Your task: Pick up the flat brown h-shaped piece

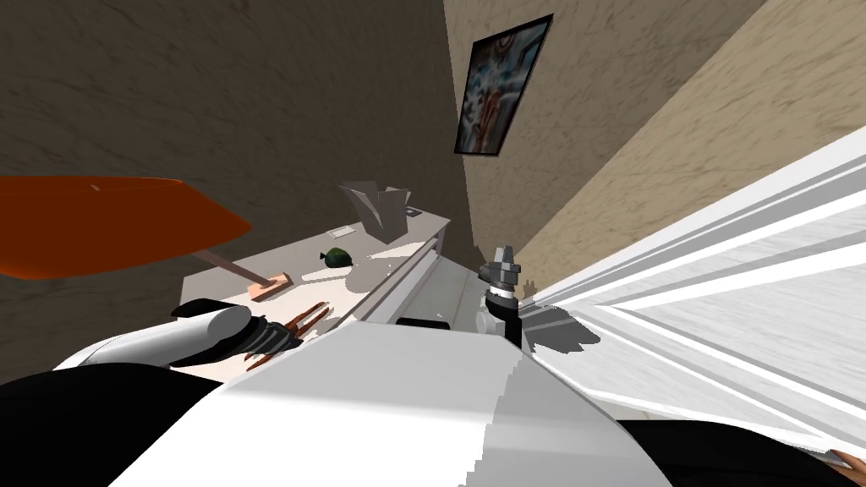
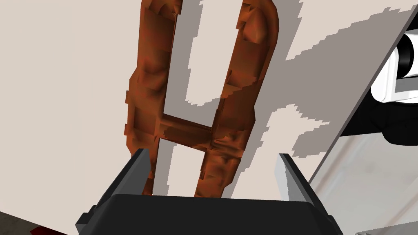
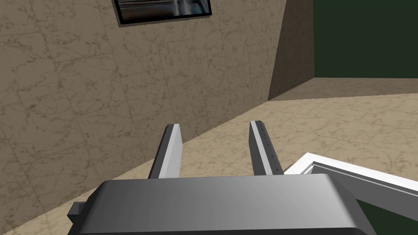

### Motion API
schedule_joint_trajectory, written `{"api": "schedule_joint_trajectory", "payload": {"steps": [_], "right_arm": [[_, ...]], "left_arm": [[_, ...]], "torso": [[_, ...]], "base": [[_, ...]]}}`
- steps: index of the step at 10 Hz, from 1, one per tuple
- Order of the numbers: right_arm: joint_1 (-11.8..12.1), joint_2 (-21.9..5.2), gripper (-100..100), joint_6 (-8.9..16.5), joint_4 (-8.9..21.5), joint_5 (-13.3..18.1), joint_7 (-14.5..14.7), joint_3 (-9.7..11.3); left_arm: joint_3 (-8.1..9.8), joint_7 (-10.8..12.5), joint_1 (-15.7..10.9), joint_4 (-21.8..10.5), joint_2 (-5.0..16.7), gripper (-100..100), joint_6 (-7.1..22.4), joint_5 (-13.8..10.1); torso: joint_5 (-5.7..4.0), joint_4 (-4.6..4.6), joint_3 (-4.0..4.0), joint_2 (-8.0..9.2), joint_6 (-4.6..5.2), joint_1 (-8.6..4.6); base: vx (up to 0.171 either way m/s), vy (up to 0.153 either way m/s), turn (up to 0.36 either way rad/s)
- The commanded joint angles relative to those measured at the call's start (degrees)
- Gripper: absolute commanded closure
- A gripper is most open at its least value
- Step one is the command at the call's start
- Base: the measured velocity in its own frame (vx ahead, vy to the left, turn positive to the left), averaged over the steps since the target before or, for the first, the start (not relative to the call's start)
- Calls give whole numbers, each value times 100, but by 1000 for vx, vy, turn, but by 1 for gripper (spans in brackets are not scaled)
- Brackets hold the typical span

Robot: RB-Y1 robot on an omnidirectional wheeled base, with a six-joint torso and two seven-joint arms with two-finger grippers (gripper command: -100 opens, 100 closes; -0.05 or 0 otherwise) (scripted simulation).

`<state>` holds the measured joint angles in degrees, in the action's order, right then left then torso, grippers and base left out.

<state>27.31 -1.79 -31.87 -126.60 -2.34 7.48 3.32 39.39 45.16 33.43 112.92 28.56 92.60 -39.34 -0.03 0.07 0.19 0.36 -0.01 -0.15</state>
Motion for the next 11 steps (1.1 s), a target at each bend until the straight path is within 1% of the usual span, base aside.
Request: {"api": "schedule_joint_trajectory", "payload": {"steps": [1,4,5,6,10,11], "right_arm": [[0,0,0,0,0,0,0,0],[0,0,0,0,0,0,0,0],[0,0,0,0,0,0,0,0],[1,0,0,0,0,0,0,-1],[2,-1,0,0,0,0,0,-1],[2,-1,0,0,0,0,0,-1]], "left_arm": [[14,-9,-90,-240,29,-100,-84,43],[56,-18,-258,-657,96,-100,-206,105],[50,-30,-228,-594,90,-100,-187,87],[51,-31,-236,-612,94,100,-197,90],[62,-31,-236,-604,105,100,-208,97],[63,-30,-236,-603,106,0,-209,98]], "torso": [[0,0,0,0,0,0],[1,-1,-2,-5,0,3],[2,-1,-3,-6,0,6],[4,-3,-8,-15,-3,13],[18,-9,-18,-30,-1,23],[19,-9,-19,-31,-1,24]], "base": [[-68,-30,-163],[-61,-29,-128],[-26,-8,-23],[0,0,0],[0,0,0],[0,0,0]]}}
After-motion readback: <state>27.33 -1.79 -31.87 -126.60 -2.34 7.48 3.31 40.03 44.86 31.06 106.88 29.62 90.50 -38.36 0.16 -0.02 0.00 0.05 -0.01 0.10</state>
